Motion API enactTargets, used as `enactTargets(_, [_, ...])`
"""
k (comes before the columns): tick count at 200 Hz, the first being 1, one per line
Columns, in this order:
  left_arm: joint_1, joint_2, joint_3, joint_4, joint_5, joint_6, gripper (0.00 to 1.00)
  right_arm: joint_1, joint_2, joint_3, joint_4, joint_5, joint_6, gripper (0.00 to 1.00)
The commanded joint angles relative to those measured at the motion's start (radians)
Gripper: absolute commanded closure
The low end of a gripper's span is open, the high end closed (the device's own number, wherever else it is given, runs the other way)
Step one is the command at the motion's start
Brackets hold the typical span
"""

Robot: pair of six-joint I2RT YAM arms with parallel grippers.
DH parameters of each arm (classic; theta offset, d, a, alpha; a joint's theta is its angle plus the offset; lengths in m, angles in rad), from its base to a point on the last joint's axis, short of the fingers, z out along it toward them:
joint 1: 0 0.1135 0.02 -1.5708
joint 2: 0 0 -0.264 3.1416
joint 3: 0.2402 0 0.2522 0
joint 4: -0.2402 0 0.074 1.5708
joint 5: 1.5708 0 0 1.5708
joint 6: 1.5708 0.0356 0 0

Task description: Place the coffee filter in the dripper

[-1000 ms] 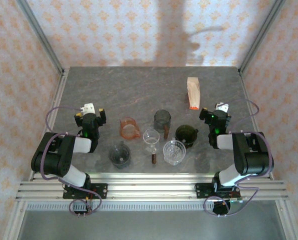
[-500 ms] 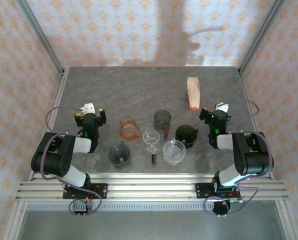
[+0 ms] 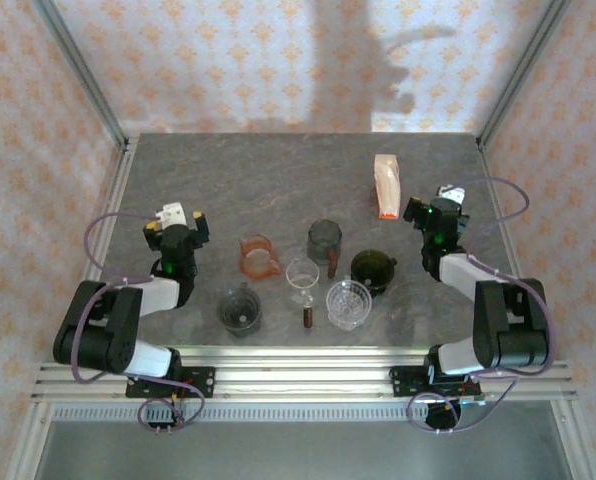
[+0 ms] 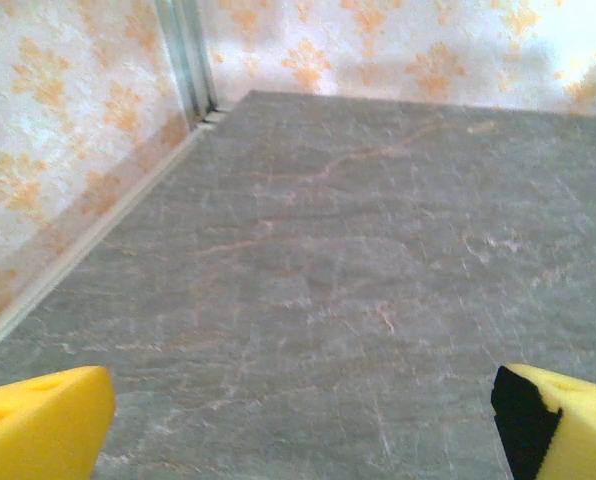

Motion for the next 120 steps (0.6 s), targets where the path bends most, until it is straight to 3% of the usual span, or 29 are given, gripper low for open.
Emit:
enactTargets(1, [-0.003, -0.059, 0.077, -0.168, -0.064, -0.025, 0.0, 0.015, -0.059, 0.026, -0.164, 0.099, 0.078, 0.01])
enactTargets(33, [0.003, -0.09, 0.187, -0.321, -0.118, -0.292, 0.0, 0.025, -0.102, 0.126, -0.367, 0.237, 0.33, 0.01])
enactTargets(53, [0.009, -0.129, 0.266, -0.545, -0.107, -0.47, 0.0, 0.012, -0.08, 0.273, -0.731, 0.269, 0.641, 0.0])
enactTargets(58, [0.011, -0.143, 0.27, -0.563, -0.096, -0.49, 0.0, 0.007, -0.07, 0.301, -0.779, 0.252, 0.656, 0.0])
enactTargets(75, [0.018, -0.178, 0.258, -0.559, -0.033, -0.539, 0.0, 0.0, -0.066, 0.294, -0.728, 0.091, 0.576, 0.0])
enactTargets(106, [0.035, -0.225, 0.241, -0.564, 0.07, -0.638, 0.0, 0.031, -0.176, 0.176, -0.597, 0.035, 0.59, 0.02])
enactTargets(120, [0.036, -0.251, 0.233, -0.595, 0.067, -0.723, 0.0, 0.056, -0.237, 0.15, -0.602, -0.011, 0.563, 0.03])
